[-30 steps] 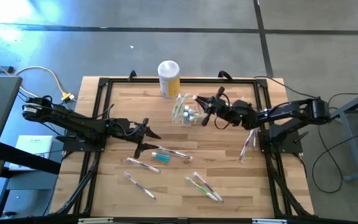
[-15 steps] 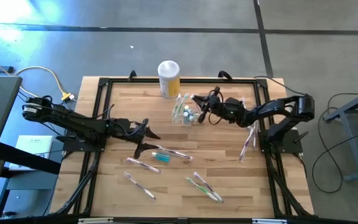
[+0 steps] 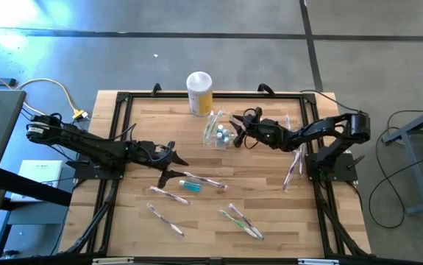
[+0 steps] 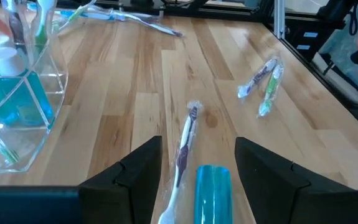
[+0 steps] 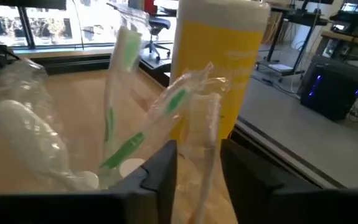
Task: Pick & Place toothbrushing station
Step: Put the orange toothbrush into the transparent organizer, then put the purple toothbrush into the transparent organizer
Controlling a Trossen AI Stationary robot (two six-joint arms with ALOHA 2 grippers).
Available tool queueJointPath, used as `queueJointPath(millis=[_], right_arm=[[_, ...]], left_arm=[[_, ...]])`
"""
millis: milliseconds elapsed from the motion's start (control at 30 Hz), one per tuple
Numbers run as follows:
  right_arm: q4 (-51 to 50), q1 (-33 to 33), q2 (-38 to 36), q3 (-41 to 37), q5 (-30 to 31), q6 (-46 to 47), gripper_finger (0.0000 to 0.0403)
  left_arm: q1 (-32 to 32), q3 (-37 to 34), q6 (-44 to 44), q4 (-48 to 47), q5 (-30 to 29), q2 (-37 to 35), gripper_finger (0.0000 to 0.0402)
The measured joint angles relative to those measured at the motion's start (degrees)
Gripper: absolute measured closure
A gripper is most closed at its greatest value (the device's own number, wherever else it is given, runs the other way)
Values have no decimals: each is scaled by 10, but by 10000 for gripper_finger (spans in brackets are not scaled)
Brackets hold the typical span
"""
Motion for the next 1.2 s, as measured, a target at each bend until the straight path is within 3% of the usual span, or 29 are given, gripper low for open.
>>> queueJointPath(millis=[300,467,800,1200], right_arm=[[-38,62,-70,0,126,-49,143],[-77,117,-124,0,168,-62,98],[-156,215,-161,0,163,-25,97],[-168,233,-161,0,163,0,104]], left_arm=[[0,0,-11,-44,-2,0,206],[0,0,-43,-32,-34,0,206],[0,2,-16,-31,-38,3,206],[0,3,32,50,-39,136,206]])
